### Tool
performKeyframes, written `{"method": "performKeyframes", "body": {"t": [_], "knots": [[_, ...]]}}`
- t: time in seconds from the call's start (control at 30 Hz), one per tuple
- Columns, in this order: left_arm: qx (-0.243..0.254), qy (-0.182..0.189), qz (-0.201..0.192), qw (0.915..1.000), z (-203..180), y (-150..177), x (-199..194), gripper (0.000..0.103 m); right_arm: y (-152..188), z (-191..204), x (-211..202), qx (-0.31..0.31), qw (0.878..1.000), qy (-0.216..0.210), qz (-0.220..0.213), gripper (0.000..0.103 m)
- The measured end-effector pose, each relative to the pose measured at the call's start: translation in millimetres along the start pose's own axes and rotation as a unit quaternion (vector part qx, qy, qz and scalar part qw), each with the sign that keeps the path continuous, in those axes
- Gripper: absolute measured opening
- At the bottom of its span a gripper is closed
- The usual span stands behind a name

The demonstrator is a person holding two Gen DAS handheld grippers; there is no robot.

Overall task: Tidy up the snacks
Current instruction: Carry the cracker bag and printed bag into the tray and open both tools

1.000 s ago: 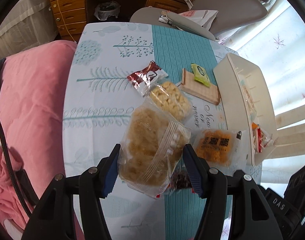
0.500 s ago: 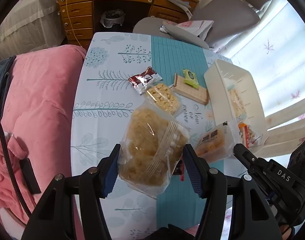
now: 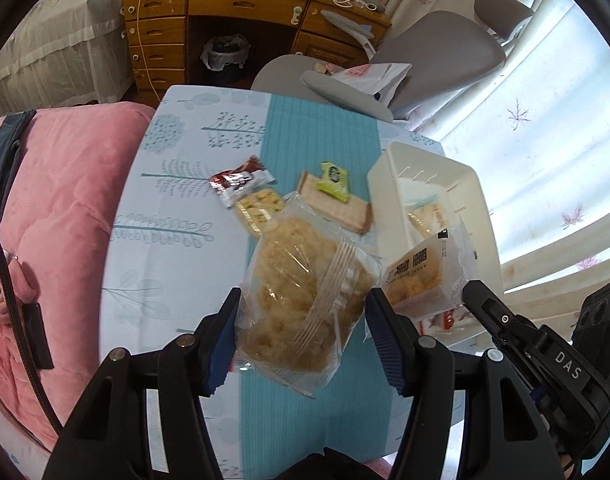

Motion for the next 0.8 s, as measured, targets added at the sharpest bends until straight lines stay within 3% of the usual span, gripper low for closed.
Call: {"method": "performKeyframes", "body": {"t": [0.37, 0.8], "knots": [[0.003, 0.011, -0.015, 0.9998, -77, 4, 23, 0.06, -43, -17, -45, -0.073, 0.997, -0.026, -0.025, 0.001], [0.034, 0.041, -0.01, 0.9985, -165, 10, 59, 0.06, -90, -57, -89, -0.124, 0.99, -0.014, -0.064, 0.001]]}}
Point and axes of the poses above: each gripper's, at about its wrist camera, not at the fingertips, and x roughly the way its jaws point, z to its left, y to its underside, the point moved 10 cm from there along x, roughly the way its jaws point
